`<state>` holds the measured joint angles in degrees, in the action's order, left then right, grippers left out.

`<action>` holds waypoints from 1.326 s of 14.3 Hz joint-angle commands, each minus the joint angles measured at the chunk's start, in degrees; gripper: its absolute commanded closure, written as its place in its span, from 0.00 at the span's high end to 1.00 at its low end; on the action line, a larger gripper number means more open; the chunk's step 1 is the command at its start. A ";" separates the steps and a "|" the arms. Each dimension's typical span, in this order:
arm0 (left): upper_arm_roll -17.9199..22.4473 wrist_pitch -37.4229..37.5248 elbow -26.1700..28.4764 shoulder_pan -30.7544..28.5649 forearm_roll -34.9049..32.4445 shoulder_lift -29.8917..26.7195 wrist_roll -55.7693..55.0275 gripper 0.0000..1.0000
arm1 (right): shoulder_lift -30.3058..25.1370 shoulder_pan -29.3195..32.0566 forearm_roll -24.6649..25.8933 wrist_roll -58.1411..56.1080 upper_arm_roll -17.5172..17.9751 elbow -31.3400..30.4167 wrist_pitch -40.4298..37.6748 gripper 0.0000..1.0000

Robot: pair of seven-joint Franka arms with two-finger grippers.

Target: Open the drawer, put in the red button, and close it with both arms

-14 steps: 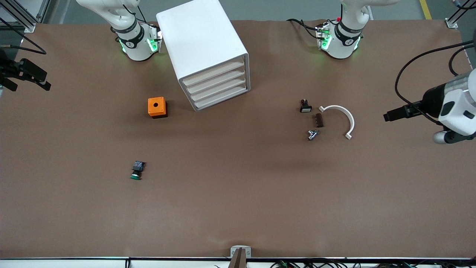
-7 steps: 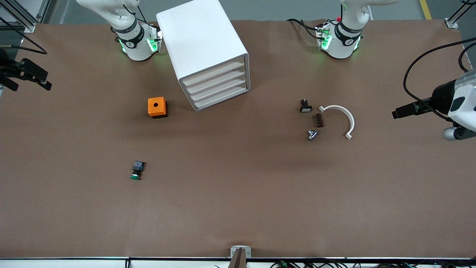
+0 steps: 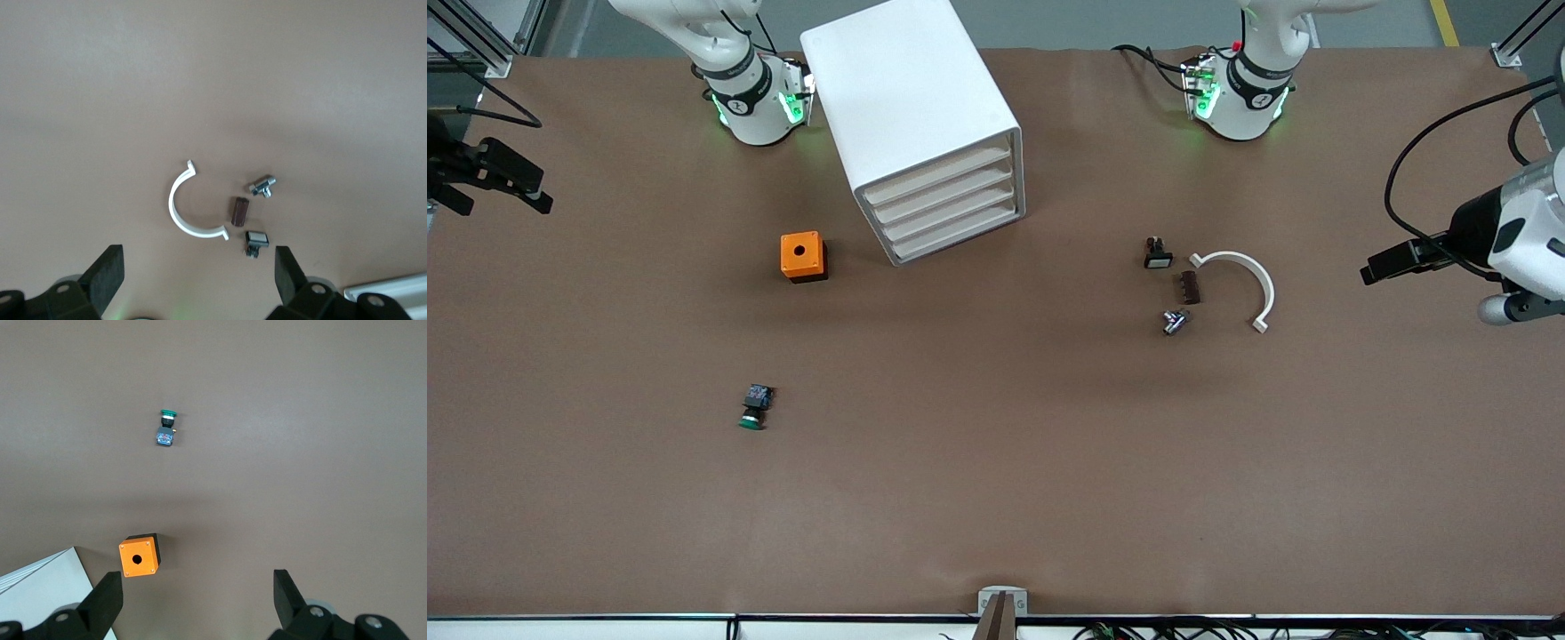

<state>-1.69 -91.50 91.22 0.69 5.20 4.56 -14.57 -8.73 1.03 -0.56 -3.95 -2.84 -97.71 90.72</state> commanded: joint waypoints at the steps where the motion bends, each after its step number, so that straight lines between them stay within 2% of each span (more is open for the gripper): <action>1: -0.69 -5.17 9.24 -0.51 -1.42 -6.93 1.48 0.99 | -1.81 0.55 -0.58 0.09 0.47 -1.69 0.51 1.00; 4: -1.56 -6.49 8.63 -0.43 -1.51 -7.28 1.48 0.99 | -1.73 0.55 -0.58 0.26 0.47 -1.69 0.60 1.00; 8: -2.53 -6.49 6.34 -0.25 -5.20 -6.67 1.48 0.99 | -1.73 0.55 -0.58 0.18 0.47 -1.61 0.42 1.00; 19: -2.45 -4.13 -2.53 -0.69 -4.50 -4.47 4.02 0.99 | -0.06 0.47 0.12 -0.35 0.55 1.29 -3.09 1.00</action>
<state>-3.80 -97.55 91.56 0.52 1.21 -1.08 -12.26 -8.89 1.03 -0.68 -3.95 -2.81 -97.36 88.96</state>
